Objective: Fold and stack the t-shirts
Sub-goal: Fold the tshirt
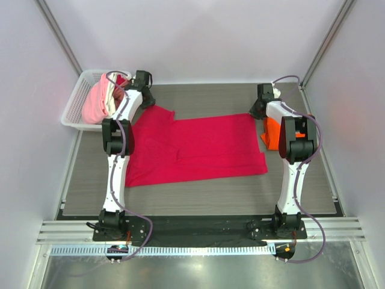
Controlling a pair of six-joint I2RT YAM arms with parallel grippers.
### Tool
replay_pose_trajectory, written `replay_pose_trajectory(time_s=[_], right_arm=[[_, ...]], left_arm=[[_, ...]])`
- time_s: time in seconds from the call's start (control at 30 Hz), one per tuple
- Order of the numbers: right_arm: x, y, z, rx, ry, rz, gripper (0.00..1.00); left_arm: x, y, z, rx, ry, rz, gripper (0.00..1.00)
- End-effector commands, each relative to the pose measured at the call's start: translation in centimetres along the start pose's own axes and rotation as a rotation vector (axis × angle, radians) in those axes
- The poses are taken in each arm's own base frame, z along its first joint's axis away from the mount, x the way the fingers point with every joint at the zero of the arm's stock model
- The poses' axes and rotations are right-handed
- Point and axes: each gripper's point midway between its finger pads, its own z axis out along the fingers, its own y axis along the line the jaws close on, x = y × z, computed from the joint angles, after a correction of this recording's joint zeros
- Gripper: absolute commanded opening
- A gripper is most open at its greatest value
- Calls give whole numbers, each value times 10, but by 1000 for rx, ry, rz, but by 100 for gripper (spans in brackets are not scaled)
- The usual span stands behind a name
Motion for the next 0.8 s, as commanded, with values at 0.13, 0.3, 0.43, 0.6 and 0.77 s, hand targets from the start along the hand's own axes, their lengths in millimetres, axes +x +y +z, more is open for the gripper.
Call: replay_pose_trajectory(time_s=[0.13, 0.3, 0.43, 0.6, 0.77], right_arm=[[14, -9, -3, 14, 37, 6, 1], [14, -8, -3, 7, 41, 8, 1], [13, -8, -5, 3, 34, 8, 1], [9, 5, -14, -70, 21, 10, 1], [3, 12, -26, -125, -16, 15, 1]], left_arm=[[24, 8, 7, -31, 76, 41, 13], [19, 4, 8, -9, 56, 27, 0], [2, -8, -2, 49, -12, 6, 0], [-7, -10, -35, 67, -126, 12, 0], [-23, -21, -70, 90, -265, 51, 0]])
